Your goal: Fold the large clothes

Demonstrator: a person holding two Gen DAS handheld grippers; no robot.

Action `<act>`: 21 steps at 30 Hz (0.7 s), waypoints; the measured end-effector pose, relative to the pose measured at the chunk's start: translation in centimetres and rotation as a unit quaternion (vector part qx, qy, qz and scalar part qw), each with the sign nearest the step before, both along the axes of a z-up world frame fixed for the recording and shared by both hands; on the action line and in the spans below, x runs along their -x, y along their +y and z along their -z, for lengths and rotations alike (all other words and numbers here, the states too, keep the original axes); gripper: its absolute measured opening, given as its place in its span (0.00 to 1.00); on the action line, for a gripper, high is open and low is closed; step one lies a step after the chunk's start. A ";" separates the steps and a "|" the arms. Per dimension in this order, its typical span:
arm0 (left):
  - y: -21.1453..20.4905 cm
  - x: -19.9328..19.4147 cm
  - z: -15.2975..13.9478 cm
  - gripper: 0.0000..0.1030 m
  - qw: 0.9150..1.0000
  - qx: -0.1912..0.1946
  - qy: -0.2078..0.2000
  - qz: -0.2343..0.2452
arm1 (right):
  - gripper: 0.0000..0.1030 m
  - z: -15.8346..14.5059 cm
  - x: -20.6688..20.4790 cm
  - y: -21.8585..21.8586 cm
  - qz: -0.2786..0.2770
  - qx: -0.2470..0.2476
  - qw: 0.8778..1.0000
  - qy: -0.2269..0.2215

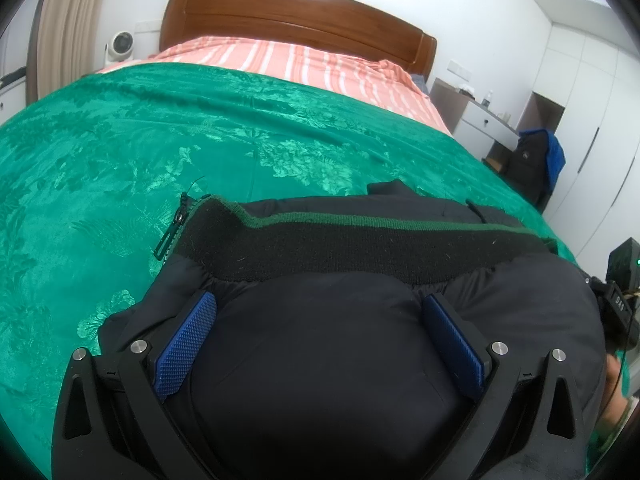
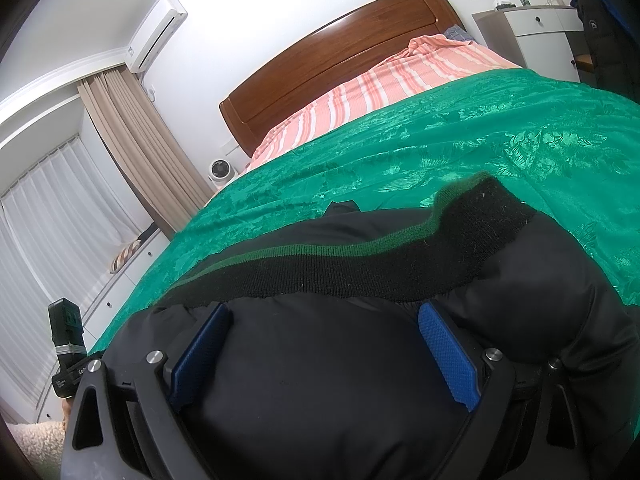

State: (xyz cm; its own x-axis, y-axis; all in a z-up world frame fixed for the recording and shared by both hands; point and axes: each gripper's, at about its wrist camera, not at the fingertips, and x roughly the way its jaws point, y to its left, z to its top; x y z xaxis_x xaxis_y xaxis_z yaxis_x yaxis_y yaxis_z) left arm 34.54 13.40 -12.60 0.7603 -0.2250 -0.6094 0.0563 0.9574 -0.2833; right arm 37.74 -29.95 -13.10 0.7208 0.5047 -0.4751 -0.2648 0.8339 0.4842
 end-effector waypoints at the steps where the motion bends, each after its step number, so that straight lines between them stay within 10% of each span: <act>1: 0.0 0.0 0.0 1.00 1.000 0.000 0.000 0.000 | 0.91 0.0 0.0 0.0 0.000 -0.001 1.000 0.000; 9: -0.3 0.0 -0.2 1.00 1.000 -0.009 0.007 -0.002 | 0.92 0.0 -0.1 -0.3 -0.004 -0.005 1.000 0.004; 13: -1.8 -0.7 -2.6 0.98 0.995 -0.060 0.082 -0.007 | 0.93 -0.9 -1.1 0.1 -0.011 0.011 0.999 0.041; 17: -3.2 2.3 -8.5 1.00 0.999 0.011 0.015 0.049 | 0.92 -4.1 0.4 -0.2 -0.006 0.014 0.998 0.056; 21: -8.9 3.1 -10.0 1.00 0.992 -0.017 0.018 0.120 | 0.93 -7.6 5.7 -1.1 -0.027 -0.033 0.999 0.022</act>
State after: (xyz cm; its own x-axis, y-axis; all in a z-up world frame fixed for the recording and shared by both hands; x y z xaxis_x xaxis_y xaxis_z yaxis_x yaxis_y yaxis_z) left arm 31.45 4.51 -2.58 0.6648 -0.3754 -0.6458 0.2742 0.9268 -0.2566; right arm 32.03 -31.05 -5.48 0.6707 0.5730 -0.4709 -0.2850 0.7853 0.5496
